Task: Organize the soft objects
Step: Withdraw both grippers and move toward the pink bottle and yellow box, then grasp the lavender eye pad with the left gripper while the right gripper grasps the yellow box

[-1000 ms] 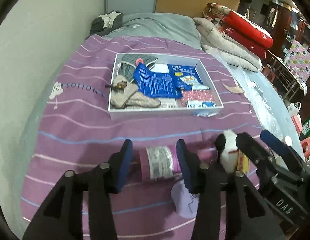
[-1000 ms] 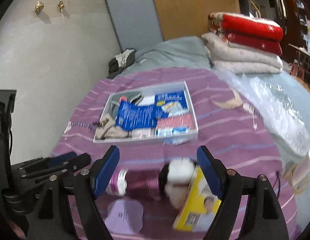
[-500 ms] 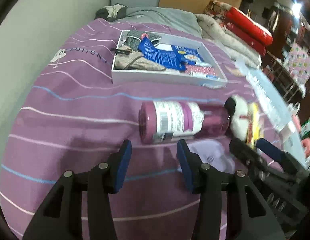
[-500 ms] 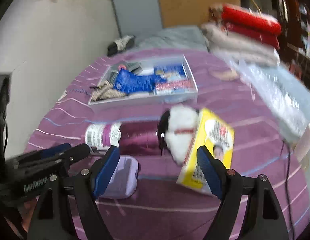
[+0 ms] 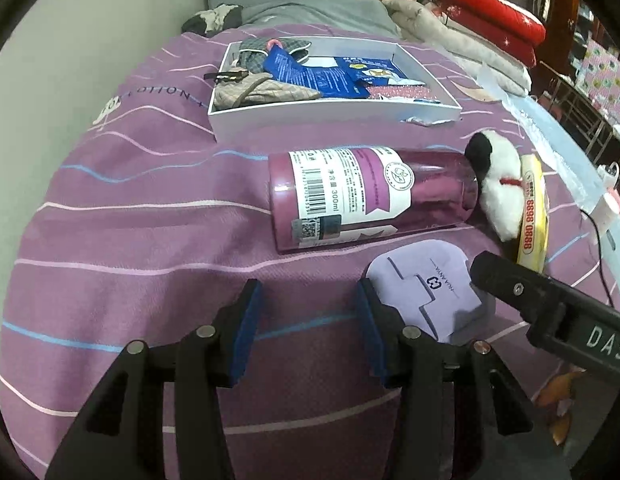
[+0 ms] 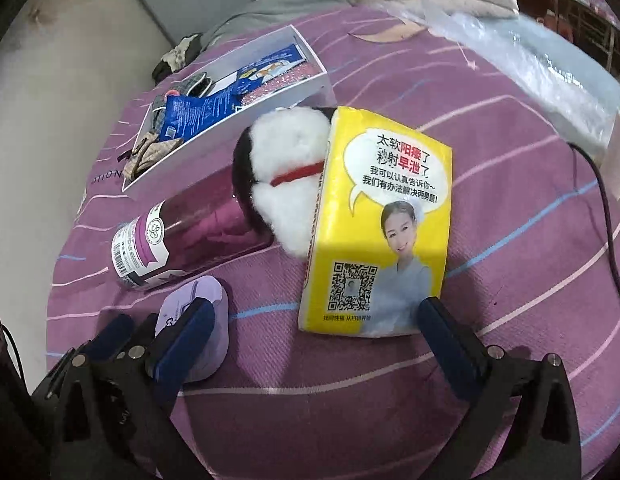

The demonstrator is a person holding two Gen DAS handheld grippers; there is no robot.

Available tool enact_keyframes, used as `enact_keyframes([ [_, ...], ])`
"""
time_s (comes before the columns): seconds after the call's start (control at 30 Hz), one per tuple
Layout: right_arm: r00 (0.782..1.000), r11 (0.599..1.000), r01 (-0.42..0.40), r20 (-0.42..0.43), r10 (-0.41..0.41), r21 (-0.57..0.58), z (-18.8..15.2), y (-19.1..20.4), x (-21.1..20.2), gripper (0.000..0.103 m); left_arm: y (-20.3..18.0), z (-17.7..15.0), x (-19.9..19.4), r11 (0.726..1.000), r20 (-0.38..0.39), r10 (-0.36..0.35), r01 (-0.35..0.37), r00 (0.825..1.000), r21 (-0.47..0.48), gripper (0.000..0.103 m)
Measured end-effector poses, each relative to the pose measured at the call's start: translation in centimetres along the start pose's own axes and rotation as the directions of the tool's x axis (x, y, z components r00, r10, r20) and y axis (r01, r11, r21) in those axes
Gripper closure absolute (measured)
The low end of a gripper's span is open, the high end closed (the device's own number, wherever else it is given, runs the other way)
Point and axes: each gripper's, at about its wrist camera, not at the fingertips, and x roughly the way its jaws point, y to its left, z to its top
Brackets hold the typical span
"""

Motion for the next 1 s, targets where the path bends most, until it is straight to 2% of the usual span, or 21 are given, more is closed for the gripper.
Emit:
enact_keyframes([
  [0.33, 1.0, 1.0, 0.019, 0.0, -0.019, 0.01, 0.2, 0.2, 0.3, 0.0, 0.0, 0.0, 0.4, 1.0, -0.019, 0.0, 0.0, 1.0, 0.0, 0.053],
  [0.47, 1.0, 1.0, 0.014, -0.001, -0.014, 0.012, 0.1, 0.1, 0.2, 0.0, 0.4, 0.2, 0.5, 0.999, -0.029, -0.029, 0.028, 0.999, -0.023, 0.051],
  [0.53, 1.0, 1.0, -0.008, -0.001, 0.008, 0.02, 0.1, -0.2, 0.1, 0.0, 0.8, 0.2, 0.5, 0.998, -0.026, -0.052, 0.051, 0.998, -0.044, 0.051],
  [0.7, 0.992, 0.99, -0.125, 0.021, 0.124, 0.061, -0.4, -1.7, -1.4, 0.001, 2.1, 0.1, -0.4, 0.983, 0.009, -0.138, 0.139, 0.99, -0.118, 0.051],
  [0.87, 0.986, 0.985, -0.168, 0.032, 0.166, 0.049, -0.6, -2.5, -2.8, 0.023, 2.9, 0.2, -0.9, 0.958, 0.029, -0.232, 0.233, 0.972, -0.168, 0.051],
  [1.0, 0.982, 0.982, -0.185, 0.038, 0.184, 0.025, -0.5, -2.7, -3.3, 0.031, 3.1, 0.3, -1.3, 0.944, 0.042, -0.275, 0.278, 0.96, -0.176, 0.051],
])
